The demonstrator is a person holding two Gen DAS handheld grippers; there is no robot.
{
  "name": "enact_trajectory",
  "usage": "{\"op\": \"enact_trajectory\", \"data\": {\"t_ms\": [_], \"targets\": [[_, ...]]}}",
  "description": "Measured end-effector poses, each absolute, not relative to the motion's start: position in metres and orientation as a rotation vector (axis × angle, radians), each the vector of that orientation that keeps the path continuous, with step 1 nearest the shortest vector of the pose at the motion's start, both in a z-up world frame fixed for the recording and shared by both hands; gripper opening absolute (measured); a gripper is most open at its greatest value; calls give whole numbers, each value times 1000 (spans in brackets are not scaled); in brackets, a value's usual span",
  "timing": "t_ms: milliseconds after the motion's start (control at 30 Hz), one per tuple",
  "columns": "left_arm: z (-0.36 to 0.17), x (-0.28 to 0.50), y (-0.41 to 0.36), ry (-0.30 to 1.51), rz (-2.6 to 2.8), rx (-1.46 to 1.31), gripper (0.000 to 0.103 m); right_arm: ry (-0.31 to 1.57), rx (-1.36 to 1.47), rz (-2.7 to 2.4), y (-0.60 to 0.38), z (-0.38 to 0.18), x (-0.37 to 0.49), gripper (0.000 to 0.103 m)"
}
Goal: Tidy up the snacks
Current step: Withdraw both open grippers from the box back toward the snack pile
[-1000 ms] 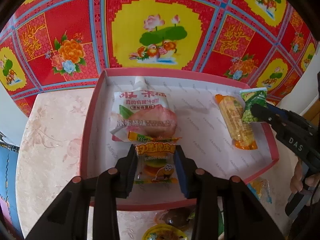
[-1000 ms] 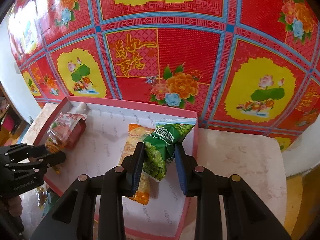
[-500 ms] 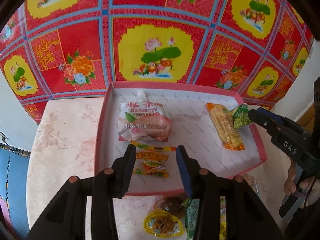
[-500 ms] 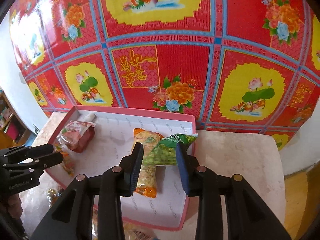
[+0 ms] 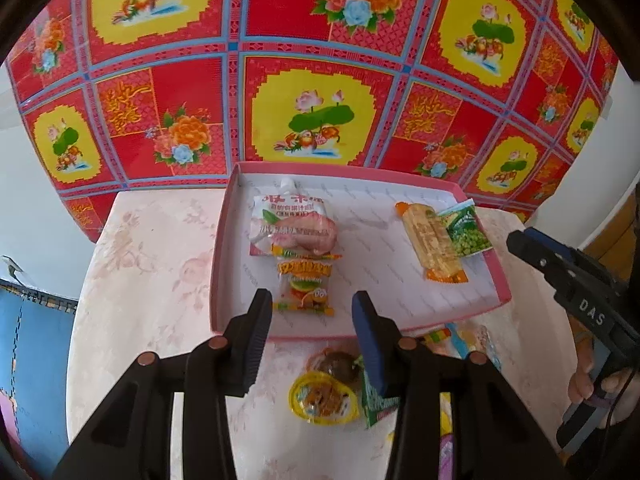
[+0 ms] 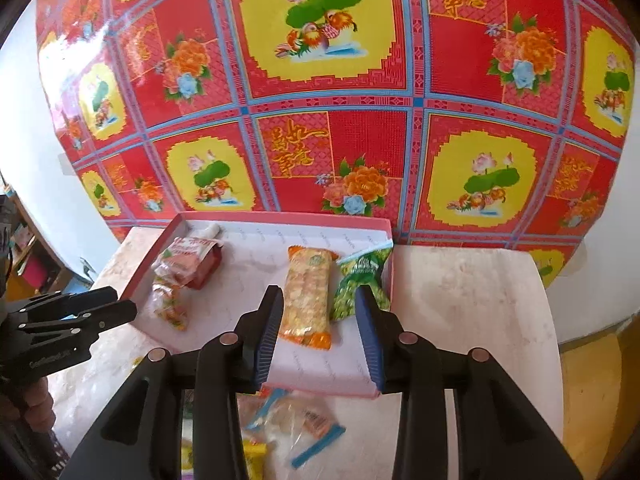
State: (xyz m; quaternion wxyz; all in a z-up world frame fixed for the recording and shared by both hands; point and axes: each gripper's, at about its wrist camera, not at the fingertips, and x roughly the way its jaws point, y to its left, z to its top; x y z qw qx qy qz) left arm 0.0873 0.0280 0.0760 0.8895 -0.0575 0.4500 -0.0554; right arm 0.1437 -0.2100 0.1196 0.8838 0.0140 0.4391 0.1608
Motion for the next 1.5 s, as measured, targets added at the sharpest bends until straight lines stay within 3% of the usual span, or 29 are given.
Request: {"op": "enact_trajectory", "data": {"t_ms": [667, 1500], "targets": [[56, 52, 40, 979, -87, -172, 44, 977, 70, 325, -216, 109, 94, 38], [24, 53, 31, 1059, -114, -177, 44, 1085, 96, 339, -211, 66, 89, 38]]}}
